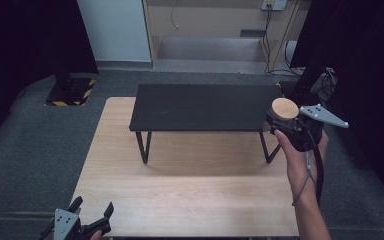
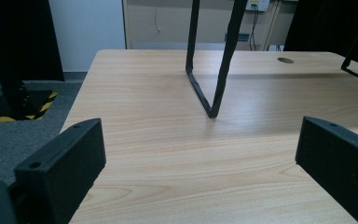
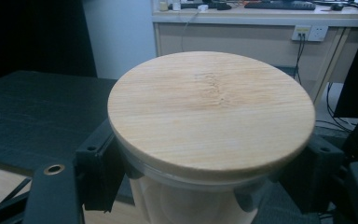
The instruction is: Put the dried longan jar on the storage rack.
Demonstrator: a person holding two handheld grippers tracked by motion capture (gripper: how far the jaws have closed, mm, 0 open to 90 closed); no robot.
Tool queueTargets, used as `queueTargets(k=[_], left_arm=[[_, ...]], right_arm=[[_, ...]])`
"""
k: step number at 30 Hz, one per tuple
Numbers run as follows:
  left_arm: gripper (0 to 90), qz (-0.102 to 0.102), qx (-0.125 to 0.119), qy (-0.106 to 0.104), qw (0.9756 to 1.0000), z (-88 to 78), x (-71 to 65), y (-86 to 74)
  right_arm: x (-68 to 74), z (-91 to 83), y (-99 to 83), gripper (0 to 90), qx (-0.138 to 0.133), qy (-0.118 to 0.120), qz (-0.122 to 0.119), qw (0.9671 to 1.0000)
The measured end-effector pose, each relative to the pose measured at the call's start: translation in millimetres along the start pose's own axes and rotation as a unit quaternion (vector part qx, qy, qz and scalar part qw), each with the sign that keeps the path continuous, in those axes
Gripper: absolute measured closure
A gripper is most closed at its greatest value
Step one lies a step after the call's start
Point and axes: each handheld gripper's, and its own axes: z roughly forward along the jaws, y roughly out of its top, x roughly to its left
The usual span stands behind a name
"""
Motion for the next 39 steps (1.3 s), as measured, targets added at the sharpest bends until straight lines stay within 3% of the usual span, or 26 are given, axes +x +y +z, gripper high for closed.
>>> queueTargets(k=[12,22,39], left_arm=[[0.3,0.002,0.002,-0.002,1.0,2.9,-0.7,0.4],[0.4,0.002,0.004,0.0,1.0,4.2,0.4,0.8],[0.4,0.001,0.006,0.0,1.0,6.3,2.4,0.5]], right_arm=[[-1.0,27.7,10.4,25.8,0.019,-0.016,-0.013,0.9996],[-1.8,43.5,17.5,25.8,0.031,-0.015,-0.013,0.9993],[-5.4,57.6,17.6,25.8,0.037,-0.017,-0.011,0.9991]])
